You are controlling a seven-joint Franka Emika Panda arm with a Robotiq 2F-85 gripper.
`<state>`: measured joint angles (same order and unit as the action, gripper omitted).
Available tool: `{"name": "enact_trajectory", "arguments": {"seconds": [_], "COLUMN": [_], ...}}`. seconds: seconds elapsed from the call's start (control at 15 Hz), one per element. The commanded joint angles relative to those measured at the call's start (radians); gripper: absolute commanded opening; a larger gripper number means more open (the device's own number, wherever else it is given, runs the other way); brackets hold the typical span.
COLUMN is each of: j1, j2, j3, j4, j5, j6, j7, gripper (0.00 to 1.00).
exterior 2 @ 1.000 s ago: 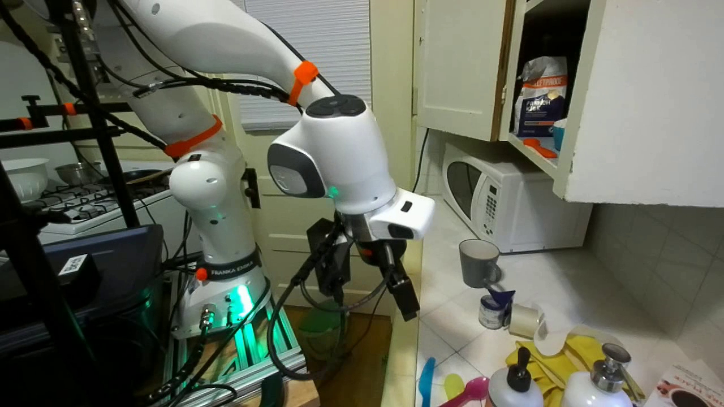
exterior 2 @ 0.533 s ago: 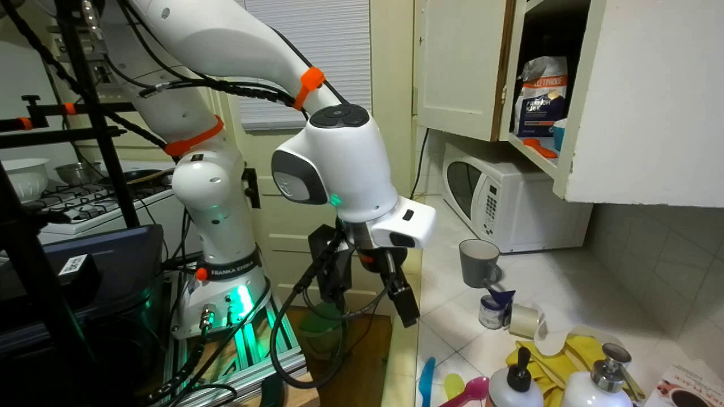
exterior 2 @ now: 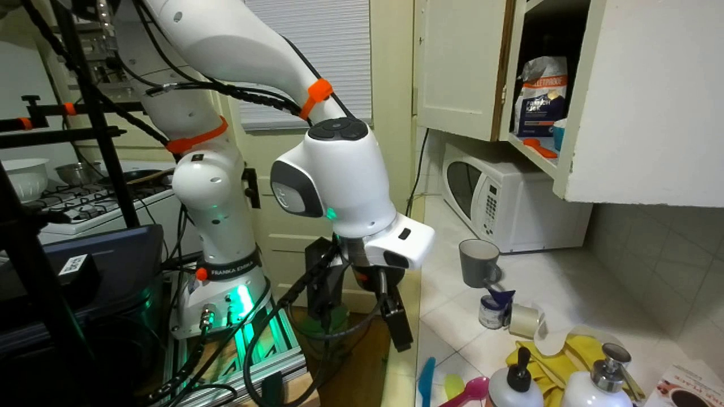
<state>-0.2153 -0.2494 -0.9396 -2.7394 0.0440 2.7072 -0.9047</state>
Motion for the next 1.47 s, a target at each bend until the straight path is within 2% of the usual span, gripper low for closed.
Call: {"name": "enact_trajectory", "arguments": {"seconds": [0.0, 0.53, 0.8, 1.07, 1.4], "j1": [0.073, 0.283, 0.352, 0.349, 0.272], "j2": [0.079, 0.175, 0.237, 0.305, 0.381], "j3": [-0.074, -0.245, -0.297, -0.297, -0.216], "j4": [0.022, 0.079, 0.100, 0.118, 0.152], "j5": [0.081, 0.346, 0.486, 0.609, 0.804], "j6": [0.055, 0.078, 0.087, 0.062, 0.011], "j7": [-0.064, -0.233, -0.301, -0.382, -0.531], "gripper": [1.00, 1.00, 1.00, 1.00, 1.00]}}
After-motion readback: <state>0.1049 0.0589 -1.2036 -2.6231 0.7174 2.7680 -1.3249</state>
